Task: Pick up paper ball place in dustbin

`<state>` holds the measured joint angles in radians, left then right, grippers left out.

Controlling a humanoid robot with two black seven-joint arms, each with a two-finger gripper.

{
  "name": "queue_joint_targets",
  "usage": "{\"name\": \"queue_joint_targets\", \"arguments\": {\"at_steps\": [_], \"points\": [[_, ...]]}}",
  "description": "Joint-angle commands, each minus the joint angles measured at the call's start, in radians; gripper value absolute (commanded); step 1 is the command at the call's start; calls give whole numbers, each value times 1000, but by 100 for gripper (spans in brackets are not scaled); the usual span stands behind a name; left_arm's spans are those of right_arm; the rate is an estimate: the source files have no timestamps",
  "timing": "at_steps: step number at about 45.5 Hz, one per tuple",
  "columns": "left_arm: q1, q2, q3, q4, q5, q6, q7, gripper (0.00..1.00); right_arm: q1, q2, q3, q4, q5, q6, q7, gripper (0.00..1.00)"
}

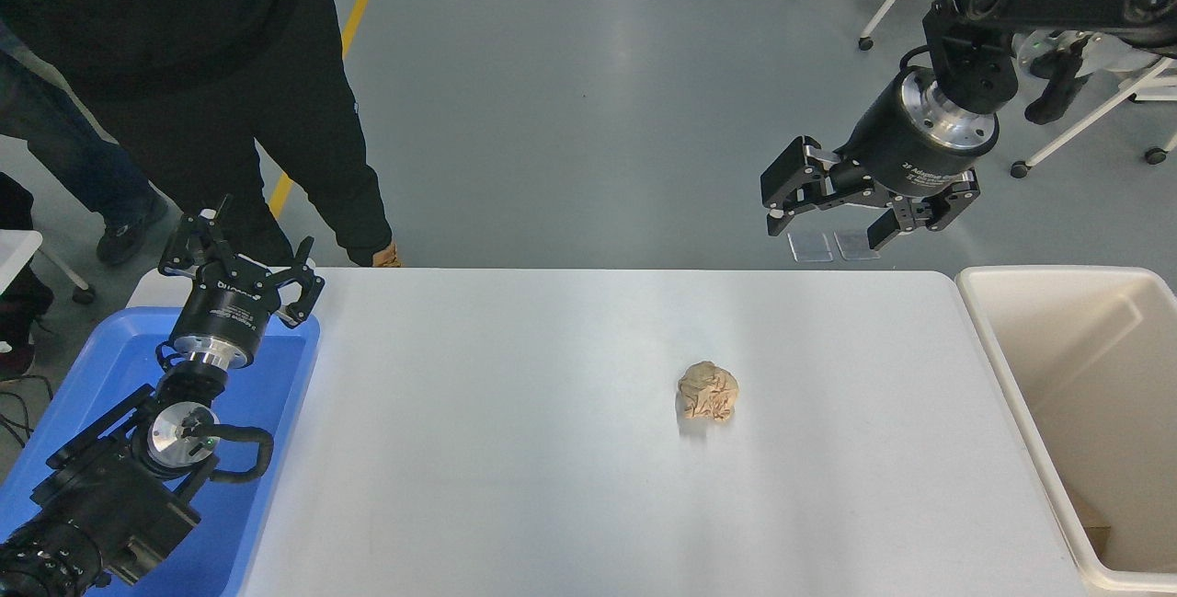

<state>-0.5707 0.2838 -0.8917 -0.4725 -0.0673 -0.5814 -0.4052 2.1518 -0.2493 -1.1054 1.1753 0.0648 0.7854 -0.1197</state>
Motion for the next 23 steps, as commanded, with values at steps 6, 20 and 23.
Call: {"name": "queue_joint_targets", "arguments": {"at_steps": [6, 20, 23], "points": [[-2, 0, 0, 0, 0, 2, 0, 99, 16, -4, -8, 1, 0, 0, -1, 100], [-2, 0, 0, 0, 0, 2, 0, 99, 16, -1, -4, 0, 0, 0, 0, 100], [-2, 0, 0, 0, 0, 2, 0, 99, 13, 2, 1, 0, -2, 0, -1, 100]]}}
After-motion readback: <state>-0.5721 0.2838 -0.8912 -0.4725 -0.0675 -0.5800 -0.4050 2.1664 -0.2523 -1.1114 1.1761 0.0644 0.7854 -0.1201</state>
